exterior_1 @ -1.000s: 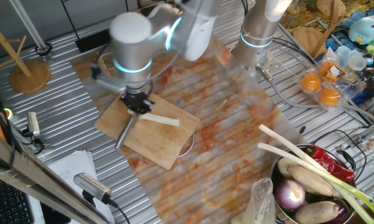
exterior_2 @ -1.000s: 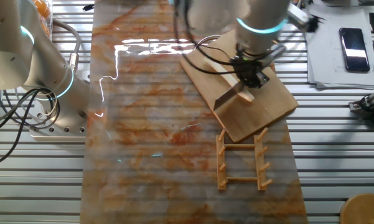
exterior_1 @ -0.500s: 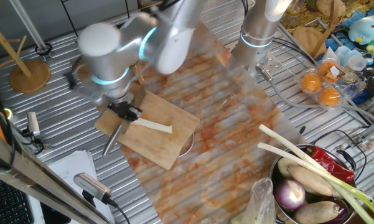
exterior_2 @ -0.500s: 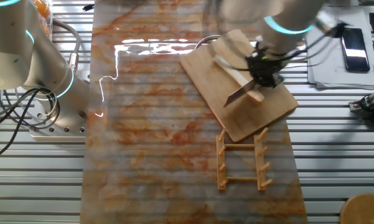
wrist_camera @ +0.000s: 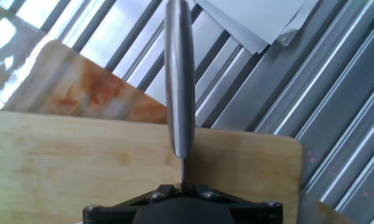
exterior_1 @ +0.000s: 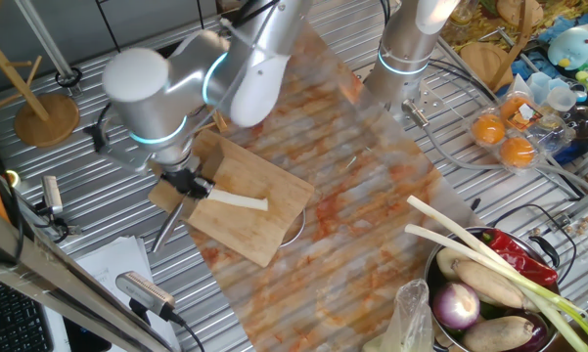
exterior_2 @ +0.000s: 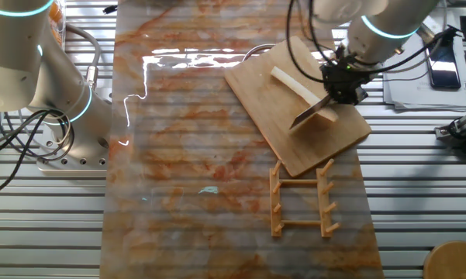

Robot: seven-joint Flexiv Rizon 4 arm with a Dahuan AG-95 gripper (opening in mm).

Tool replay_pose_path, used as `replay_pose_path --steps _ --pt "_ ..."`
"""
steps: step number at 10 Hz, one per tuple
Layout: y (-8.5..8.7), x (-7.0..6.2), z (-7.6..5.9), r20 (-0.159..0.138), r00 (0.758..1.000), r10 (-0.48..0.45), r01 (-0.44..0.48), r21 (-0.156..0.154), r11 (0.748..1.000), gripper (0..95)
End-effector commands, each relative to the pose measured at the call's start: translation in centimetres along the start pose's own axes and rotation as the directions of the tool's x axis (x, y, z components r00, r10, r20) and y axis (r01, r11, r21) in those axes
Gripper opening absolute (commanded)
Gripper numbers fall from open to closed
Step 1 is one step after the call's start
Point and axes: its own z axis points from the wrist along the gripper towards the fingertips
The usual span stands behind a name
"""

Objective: Chop the scallions

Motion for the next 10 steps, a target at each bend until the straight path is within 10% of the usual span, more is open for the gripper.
replay_pose_path --steps 1,7,10 --pt "0.1 0.4 3.4 -0.002 1.0 -0.015 0.015 0.038 0.999 0.0" --pt "0.7 3.6 4.6 -0.028 0.998 -0.063 0.065 0.107 0.992 0.0" --pt "0.4 4.4 4.6 -0.013 0.998 -0.059 0.06 0.091 0.994 0.0"
